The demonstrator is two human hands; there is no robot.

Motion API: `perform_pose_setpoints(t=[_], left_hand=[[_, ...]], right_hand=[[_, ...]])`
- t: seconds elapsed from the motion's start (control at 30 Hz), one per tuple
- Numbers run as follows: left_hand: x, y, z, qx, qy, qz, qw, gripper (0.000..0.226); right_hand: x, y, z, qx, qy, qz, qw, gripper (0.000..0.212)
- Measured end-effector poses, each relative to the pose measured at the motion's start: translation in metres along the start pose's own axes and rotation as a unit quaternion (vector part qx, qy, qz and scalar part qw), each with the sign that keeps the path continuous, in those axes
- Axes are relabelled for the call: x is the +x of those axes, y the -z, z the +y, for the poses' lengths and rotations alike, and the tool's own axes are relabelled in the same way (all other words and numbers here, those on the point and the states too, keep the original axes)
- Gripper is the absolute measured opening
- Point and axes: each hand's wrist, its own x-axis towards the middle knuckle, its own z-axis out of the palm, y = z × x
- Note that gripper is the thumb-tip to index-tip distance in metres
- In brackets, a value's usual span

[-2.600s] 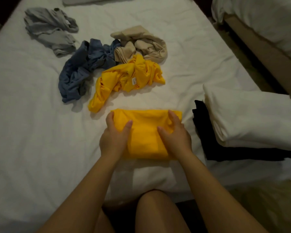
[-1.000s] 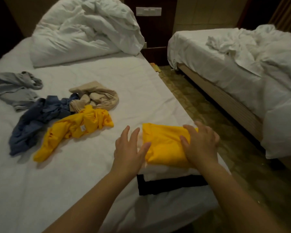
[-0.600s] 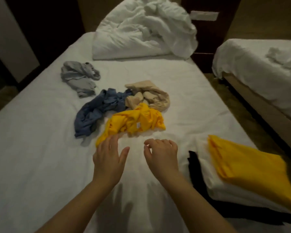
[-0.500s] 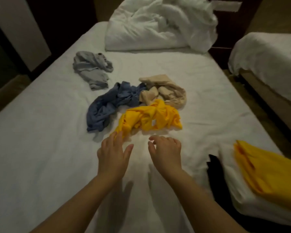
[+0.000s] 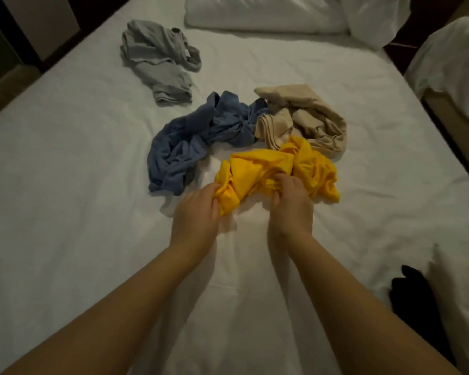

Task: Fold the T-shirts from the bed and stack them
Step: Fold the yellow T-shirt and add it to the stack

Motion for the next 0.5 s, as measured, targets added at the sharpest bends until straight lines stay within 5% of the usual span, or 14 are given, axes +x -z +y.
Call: perform_pose_setpoints(t=[0.2,0.5], left_hand=[[-0.050,0.049,0.031,-0.043,0.027,0.056,0.997,0.031],[-0.176,0.116,0.085,-0.062,0.077,0.055,0.994,0.027]], right_hand=[[-0.057,0.056,-0.020,0.177,-0.079,0.066,0.979,0.035],[-0.171,0.176,-0.094,0.469,-0.100,0.081,0.874,0.027]])
